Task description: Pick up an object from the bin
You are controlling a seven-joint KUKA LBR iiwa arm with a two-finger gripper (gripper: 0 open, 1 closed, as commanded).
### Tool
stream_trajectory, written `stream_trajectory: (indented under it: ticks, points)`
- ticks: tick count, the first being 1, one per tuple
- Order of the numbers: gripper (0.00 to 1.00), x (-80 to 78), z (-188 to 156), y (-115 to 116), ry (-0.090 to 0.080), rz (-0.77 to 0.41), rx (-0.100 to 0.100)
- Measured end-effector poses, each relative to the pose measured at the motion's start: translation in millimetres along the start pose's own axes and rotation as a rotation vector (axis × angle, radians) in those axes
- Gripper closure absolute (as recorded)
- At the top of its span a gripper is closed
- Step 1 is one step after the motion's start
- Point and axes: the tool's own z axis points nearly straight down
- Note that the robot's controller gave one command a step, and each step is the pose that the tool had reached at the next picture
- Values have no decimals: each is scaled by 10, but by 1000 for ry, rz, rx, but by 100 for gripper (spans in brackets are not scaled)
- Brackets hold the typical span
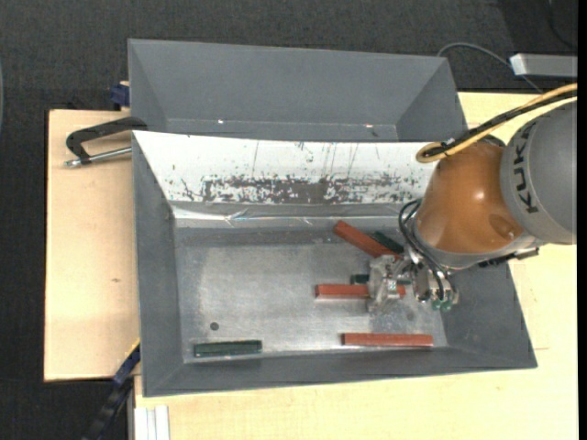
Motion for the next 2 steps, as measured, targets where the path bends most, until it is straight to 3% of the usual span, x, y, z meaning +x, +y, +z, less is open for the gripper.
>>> stream_trajectory:
  ticks: [1, 2]
  points:
    - [0, 28, 29, 3, 8, 0, 0]
    - [0, 28, 30, 3, 8, 0, 0]
